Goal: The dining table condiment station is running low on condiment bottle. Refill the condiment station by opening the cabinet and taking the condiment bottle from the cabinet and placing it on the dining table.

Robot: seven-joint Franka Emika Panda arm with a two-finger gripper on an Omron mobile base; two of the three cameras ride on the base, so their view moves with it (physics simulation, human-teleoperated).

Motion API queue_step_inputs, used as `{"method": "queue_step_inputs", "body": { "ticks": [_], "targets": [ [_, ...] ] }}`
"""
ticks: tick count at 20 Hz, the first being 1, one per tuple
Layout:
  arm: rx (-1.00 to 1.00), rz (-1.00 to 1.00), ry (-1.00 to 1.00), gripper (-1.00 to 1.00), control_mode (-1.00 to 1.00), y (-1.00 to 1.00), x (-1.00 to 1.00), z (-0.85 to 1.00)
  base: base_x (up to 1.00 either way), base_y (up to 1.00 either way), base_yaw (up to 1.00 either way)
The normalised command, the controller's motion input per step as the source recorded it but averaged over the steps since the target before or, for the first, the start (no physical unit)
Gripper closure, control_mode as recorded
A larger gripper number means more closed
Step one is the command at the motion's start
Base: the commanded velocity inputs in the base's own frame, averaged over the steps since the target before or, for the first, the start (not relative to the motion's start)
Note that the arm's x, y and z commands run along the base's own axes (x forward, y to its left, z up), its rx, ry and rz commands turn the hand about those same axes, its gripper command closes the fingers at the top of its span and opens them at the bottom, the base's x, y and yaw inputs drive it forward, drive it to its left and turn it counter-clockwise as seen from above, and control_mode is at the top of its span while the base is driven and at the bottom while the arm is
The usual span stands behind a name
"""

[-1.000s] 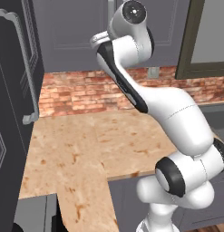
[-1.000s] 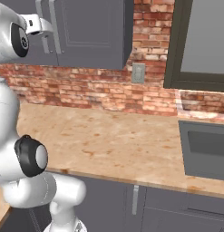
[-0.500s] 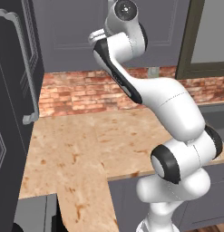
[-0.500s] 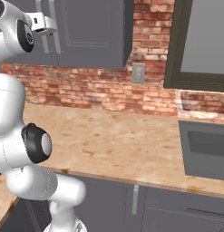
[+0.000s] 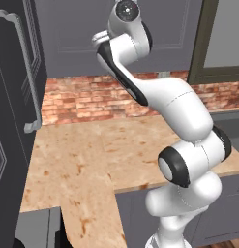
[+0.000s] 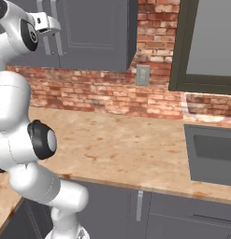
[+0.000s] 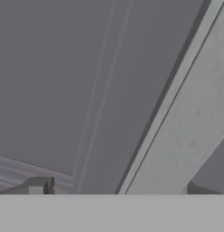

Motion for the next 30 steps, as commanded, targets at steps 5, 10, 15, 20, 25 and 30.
{"method": "queue_step_inputs", "body": {
  "ticks": [5,10,15,20,25,30],
  "targets": [
    [-0.01,0.0,0.0,-1.0,-1.0,0.0,0.34,-0.22,0.0,0.0,0.0],
    [0.0,0.0,-0.03,1.0,-1.0,0.0,0.22,-0.35,0.0,0.0,0.0],
    [0.0,0.0,-0.04,1.0,-1.0,0.0,0.07,-0.17,0.0,0.0,0.0],
    [0.0,0.04,0.01,1.0,-1.0,0.0,-0.01,-0.01,0.0,0.0,0.0],
    [-0.03,0.2,0.05,1.0,-1.0,0.3,-0.6,0.0,0.0,0.0,0.0],
    [-0.05,0.22,0.02,1.0,-1.0,0.56,-1.0,0.02,0.0,0.0,0.0]
  ]
}}
